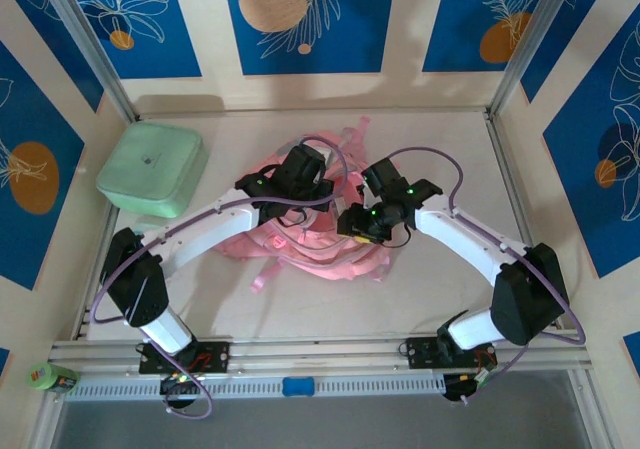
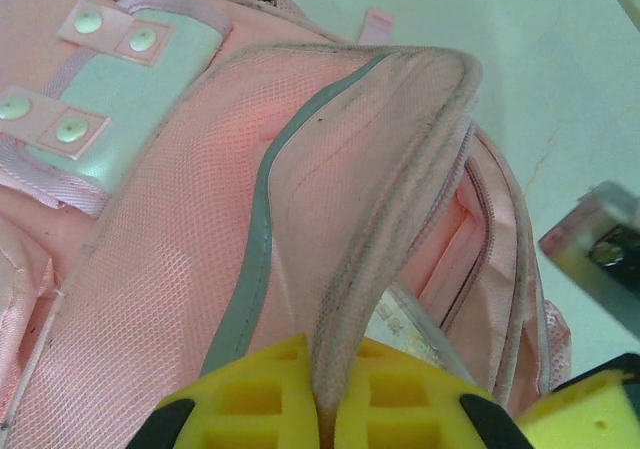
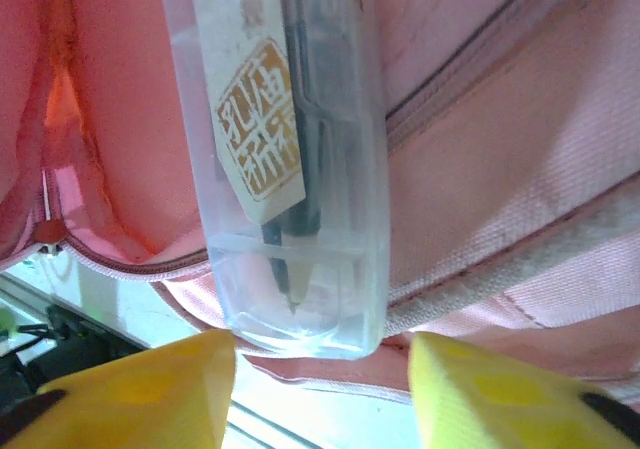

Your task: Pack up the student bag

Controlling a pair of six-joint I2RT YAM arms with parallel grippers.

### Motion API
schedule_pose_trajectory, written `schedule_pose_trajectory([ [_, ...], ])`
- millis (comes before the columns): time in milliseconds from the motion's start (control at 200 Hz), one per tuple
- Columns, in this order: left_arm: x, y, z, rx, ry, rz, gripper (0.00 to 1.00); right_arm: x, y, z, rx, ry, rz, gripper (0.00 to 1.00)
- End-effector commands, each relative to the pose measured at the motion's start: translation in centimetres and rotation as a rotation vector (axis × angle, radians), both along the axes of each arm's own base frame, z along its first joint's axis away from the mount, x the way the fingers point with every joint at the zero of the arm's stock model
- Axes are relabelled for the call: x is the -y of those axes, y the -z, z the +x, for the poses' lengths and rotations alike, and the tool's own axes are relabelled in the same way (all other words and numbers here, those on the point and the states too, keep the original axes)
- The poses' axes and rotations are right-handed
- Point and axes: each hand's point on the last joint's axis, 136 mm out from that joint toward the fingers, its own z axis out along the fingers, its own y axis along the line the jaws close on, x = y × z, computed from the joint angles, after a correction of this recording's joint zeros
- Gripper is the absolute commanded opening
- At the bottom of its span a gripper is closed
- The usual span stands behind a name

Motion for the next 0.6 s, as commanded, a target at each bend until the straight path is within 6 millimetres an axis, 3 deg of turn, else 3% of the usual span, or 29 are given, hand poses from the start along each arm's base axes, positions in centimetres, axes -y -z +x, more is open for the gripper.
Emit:
schedule_pose_trajectory([
  [0, 1.9, -4.1, 0.9, 0.077, 0.013, -0.127, 0.0, -1.3, -1.0, 0.7, 0.016, -0.004, 0.085, 0.4],
  [55, 1.8, -4.0, 0.9, 0.07, 0.01, -0.124, 0.0, -1.8, -1.7, 1.7, 0.041, -0.001, 0.11, 0.35],
  [170, 1.8, -4.1, 0.7, 0.066, 0.007, -0.133, 0.0, -3.6, -3.5, 3.4, 0.104, -0.03, 0.192, 0.33],
  [315, 1.7, -4.5, 0.8, 0.072, -0.002, -0.143, 0.0, -5.0, -3.0, 5.4, 0.109, -0.029, 0.218, 0.31],
  [410, 1.8, -4.7, 0.8, 0.072, 0.0, -0.151, 0.0, -6.2, -3.6, 5.3, 0.102, -0.064, 0.264, 0.32],
  [475, 1.8, -4.7, 0.8, 0.068, 0.001, -0.147, 0.0, -5.9, -4.1, 5.0, 0.133, -0.063, 0.243, 0.39],
  [595, 1.3, -4.8, 1.0, 0.075, -0.023, -0.137, 0.0, -3.3, -4.2, 4.3, 0.169, -0.007, 0.163, 0.46],
])
